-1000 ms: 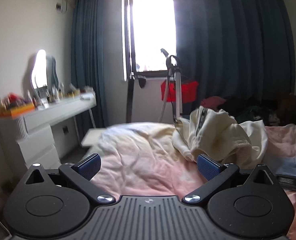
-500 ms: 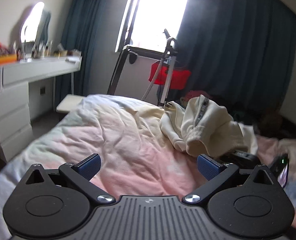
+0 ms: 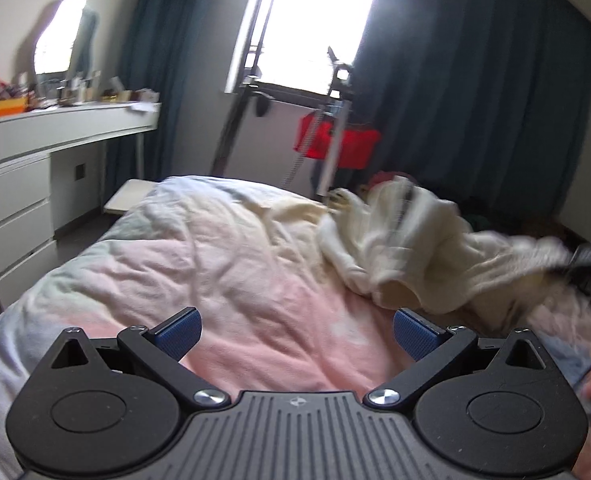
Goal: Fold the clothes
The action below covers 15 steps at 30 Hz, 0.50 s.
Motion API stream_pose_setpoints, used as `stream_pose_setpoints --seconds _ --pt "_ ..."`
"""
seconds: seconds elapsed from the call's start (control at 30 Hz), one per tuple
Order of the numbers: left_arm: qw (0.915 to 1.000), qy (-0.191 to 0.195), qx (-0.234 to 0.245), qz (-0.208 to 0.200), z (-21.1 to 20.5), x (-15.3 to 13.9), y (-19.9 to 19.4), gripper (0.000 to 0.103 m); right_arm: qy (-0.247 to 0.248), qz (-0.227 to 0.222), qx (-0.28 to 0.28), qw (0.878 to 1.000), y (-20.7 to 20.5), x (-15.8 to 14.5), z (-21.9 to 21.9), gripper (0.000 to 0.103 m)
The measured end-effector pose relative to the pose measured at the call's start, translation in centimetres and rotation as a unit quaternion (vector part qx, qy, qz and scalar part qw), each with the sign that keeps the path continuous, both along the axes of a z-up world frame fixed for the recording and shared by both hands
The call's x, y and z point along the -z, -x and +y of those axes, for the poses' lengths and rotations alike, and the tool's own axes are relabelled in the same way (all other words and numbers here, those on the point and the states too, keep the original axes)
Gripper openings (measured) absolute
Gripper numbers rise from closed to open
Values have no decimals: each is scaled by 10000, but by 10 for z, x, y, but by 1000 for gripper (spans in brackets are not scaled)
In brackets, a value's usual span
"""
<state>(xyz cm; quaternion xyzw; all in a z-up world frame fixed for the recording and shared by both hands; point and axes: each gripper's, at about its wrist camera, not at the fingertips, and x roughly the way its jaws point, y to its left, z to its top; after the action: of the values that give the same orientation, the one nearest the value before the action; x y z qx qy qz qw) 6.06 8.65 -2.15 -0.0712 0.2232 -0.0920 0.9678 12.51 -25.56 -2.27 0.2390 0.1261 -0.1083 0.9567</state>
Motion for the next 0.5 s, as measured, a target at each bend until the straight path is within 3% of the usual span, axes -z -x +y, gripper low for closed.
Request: stream_pose_setpoints --seconds 0.2,0.33,0.5 --pt "9948 -554 836 -191 -43 0 39 103 944 -737 -313 9923 101 -58 -18 12" --pt "9864 -899 1366 -166 -77 15 64 103 1264 -718 -464 9883 124 -46 -38 12" --pt "9757 -1599 1463 -312 -123 43 73 103 858 -644 -518 9929 141 -30 -55 12"
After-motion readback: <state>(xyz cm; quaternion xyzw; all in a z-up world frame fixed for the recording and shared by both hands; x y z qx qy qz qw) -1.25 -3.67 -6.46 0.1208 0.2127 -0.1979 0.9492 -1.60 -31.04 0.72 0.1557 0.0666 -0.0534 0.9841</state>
